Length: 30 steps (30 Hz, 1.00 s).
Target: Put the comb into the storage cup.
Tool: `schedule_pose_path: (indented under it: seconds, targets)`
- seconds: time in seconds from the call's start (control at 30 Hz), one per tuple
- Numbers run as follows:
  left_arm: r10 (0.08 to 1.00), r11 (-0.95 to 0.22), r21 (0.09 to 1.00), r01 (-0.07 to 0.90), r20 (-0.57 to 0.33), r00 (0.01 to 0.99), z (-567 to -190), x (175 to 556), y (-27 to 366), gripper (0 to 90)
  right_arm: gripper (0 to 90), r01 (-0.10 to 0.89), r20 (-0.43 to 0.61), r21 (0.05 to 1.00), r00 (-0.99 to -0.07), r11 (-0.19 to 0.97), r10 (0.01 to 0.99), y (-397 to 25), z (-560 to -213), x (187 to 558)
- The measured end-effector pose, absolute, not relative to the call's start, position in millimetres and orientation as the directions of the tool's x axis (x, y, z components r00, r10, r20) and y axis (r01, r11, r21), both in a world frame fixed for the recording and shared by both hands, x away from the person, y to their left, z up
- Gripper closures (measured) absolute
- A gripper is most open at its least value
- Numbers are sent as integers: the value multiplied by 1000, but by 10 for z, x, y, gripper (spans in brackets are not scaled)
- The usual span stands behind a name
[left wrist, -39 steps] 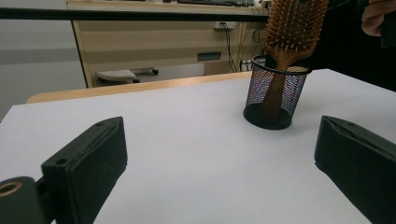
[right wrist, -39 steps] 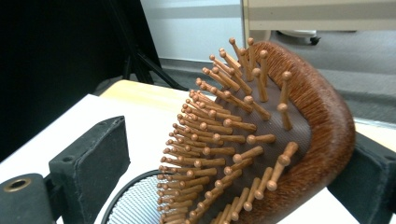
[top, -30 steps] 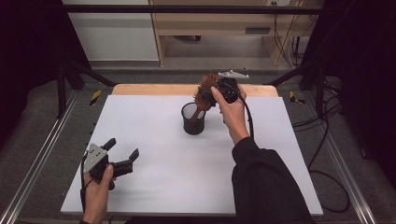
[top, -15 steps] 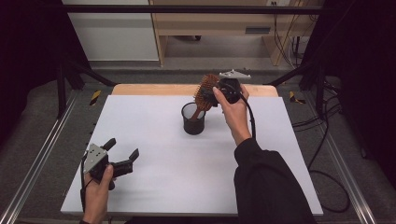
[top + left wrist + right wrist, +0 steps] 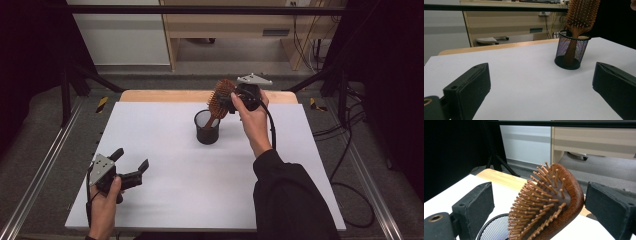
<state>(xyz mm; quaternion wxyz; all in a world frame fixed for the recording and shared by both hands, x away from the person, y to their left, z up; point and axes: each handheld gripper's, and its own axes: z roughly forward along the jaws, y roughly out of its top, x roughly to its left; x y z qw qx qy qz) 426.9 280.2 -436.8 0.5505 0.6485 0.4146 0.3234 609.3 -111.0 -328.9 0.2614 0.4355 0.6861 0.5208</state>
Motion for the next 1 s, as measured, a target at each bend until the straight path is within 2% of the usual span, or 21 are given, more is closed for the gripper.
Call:
schedule_pose_path:
  seconds: [0.37, 0.6, 1.0]
  targets:
    - [895, -42, 982, 183, -44, 445, -4366, 4268, 2817, 19, 59, 250, 73, 966, -491, 60, 868, -1101, -3206, 6000]
    - [895, -39, 982, 184, -47, 443, -4367, 4269, 2823, 19, 57, 186, 62, 982, -462, 28, 885, -1117, -3162, 5960]
    - [898, -42, 983, 180, -42, 439, -4364, 4263, 2831, 19, 61, 163, 74, 987, -435, -2, 897, -1163, -3140, 5923]
